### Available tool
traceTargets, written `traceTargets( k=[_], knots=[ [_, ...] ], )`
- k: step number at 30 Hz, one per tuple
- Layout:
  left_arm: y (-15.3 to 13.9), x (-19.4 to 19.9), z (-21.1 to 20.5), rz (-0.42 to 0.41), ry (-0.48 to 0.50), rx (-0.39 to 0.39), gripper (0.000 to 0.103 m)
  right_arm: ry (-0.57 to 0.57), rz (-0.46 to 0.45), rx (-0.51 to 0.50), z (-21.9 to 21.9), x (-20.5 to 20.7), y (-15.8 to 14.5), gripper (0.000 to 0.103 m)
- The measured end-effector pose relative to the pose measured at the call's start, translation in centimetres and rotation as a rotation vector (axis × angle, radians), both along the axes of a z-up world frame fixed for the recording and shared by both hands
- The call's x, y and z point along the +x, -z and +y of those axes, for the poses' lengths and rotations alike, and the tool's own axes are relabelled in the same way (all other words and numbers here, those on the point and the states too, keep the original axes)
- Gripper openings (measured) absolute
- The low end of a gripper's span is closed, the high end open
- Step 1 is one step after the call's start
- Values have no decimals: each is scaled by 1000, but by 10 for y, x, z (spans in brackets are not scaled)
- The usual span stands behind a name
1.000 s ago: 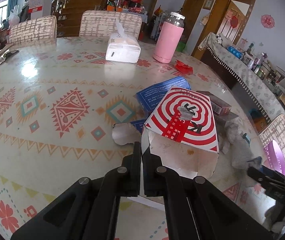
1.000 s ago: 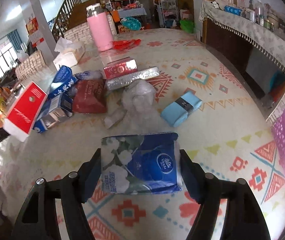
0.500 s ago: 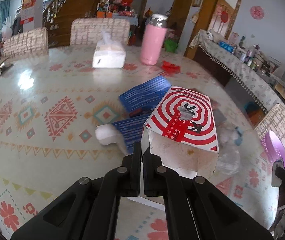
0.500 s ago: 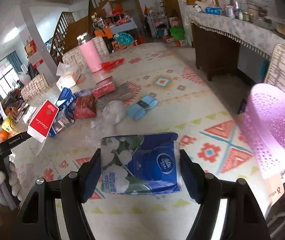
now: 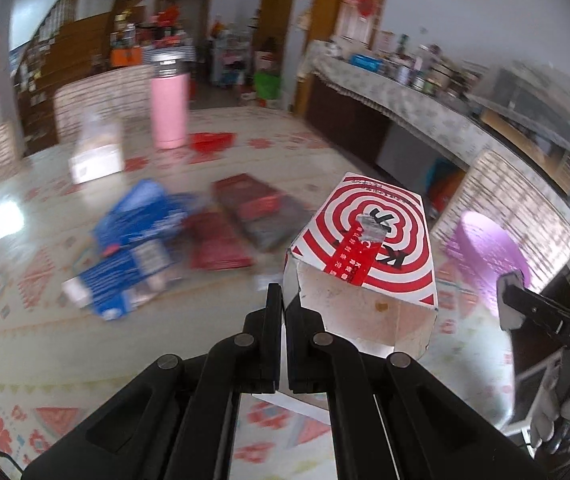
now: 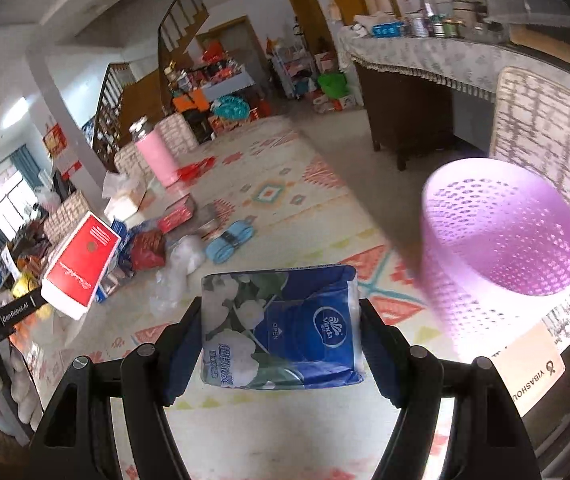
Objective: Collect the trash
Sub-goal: 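Carry both items to the lilac wastebasket and open both tools over it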
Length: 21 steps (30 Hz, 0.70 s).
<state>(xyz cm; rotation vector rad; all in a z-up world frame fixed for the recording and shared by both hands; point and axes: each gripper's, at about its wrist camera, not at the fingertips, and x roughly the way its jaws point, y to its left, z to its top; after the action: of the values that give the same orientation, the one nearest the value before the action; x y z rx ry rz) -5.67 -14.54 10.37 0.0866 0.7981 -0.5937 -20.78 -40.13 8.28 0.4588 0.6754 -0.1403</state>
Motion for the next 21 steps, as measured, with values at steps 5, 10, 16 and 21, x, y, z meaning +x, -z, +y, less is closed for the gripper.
traceTargets(
  k=[5,10,16,21],
  knots=[
    [-2,-7,-64,23,99,3,2,80,-23,11,-49,-22,-3,78],
    [-7,-17,-138,30,207,9,2,158,-36,21,-100,-40,-5,78],
    [-5,-22,-219,46,302,25,2,245,-47,50,-155,-59,1,78],
    [5,-17,-278,89,354,35,2,295,-40,106,-193,-64,14,78]
  ],
)
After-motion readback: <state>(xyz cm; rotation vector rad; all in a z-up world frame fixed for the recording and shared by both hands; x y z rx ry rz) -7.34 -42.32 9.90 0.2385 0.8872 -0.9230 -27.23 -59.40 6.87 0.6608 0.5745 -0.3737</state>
